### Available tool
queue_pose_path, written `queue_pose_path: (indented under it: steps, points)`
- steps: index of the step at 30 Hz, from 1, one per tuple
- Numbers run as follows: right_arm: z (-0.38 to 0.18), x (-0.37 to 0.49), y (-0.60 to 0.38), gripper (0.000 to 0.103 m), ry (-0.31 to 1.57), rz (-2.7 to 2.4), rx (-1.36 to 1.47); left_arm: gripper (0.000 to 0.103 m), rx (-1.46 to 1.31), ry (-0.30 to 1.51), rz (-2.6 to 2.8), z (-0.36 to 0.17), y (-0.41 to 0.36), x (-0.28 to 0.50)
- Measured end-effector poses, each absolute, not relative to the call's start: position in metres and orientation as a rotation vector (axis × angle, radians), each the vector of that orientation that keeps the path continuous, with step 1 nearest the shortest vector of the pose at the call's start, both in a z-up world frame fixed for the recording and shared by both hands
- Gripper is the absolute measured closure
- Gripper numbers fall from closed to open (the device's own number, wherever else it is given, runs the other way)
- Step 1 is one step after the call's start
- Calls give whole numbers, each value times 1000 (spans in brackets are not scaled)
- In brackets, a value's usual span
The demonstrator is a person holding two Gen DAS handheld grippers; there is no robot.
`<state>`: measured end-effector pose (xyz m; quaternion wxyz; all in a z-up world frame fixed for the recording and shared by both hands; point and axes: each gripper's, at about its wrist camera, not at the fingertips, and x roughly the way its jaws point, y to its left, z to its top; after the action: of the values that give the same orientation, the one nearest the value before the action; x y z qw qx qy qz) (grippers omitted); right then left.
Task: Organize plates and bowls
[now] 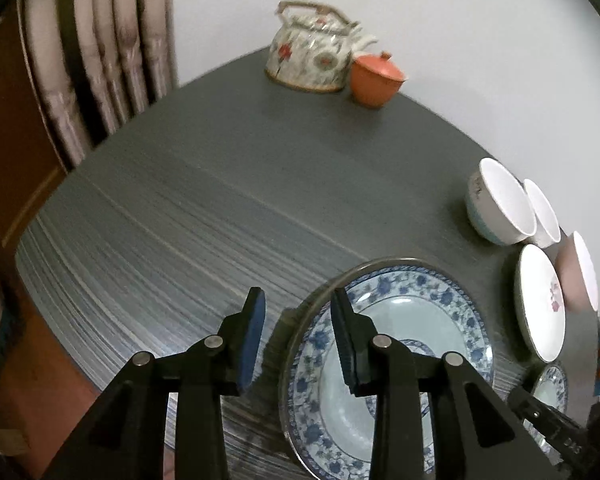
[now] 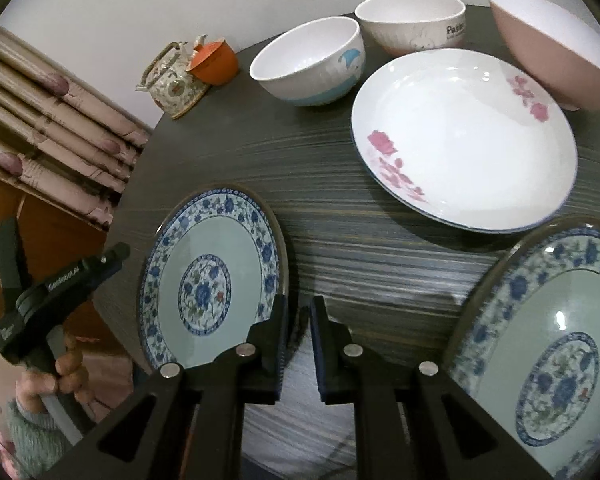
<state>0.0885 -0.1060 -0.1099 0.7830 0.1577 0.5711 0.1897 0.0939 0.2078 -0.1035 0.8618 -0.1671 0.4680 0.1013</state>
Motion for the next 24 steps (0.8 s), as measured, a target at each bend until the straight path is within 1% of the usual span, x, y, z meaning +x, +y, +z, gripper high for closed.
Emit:
queue_pose_path:
  steps: [2,7,9,14,21,24]
  points:
    - [-105,83,-114,90,1223,408,335,72,-321,955,197,-98,200,93]
    - [-93,71,-137,90,1192,397,335,58,-233,866,130,-83,173,83]
    - [-89,66,-148,90,1183,393,335,45,-203,825,106,-77,162,75]
    - [-79,54,-178,90,1159,385,337,42,-154,784,29,-69,134,65]
    - [-71,40,-230,90,1137,380,351,41,-196,806,-121,-70,97,54]
    - [-70,37,-256,90,1141,356,355,41,-248,846,-167,-72,85,54]
